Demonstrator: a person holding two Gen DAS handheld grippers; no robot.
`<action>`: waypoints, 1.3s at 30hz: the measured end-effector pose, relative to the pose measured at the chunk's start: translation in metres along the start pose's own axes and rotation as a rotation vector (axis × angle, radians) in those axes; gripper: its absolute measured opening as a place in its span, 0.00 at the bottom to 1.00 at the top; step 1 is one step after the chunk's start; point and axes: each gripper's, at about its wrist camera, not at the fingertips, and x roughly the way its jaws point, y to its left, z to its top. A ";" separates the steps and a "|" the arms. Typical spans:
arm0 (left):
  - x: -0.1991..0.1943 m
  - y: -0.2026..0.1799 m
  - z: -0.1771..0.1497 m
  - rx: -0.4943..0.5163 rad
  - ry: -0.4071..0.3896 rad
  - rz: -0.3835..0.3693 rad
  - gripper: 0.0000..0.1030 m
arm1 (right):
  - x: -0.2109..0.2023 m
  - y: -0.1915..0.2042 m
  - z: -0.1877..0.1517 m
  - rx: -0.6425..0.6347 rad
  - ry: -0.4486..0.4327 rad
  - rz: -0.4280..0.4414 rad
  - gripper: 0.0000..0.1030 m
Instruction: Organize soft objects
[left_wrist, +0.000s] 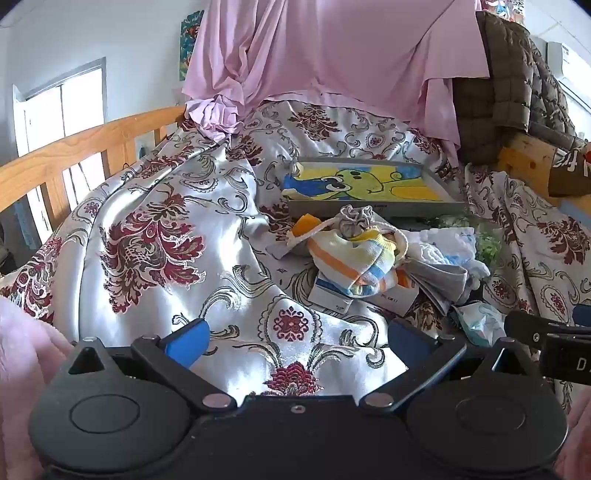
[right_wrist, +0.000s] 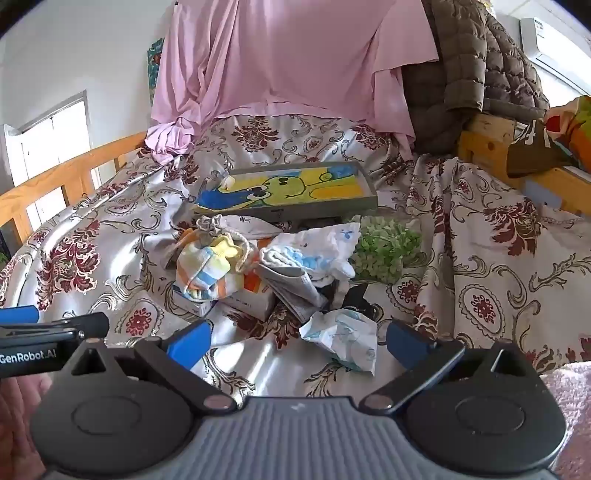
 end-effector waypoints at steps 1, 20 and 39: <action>0.000 0.000 0.000 -0.007 -0.009 -0.005 0.99 | 0.000 0.000 0.000 -0.002 0.000 0.000 1.00; 0.000 0.000 0.000 -0.004 -0.002 -0.003 0.99 | 0.000 0.000 0.000 0.001 0.005 0.000 1.00; 0.000 0.000 0.000 -0.004 0.000 -0.003 0.99 | 0.001 0.001 -0.001 0.000 0.010 -0.002 1.00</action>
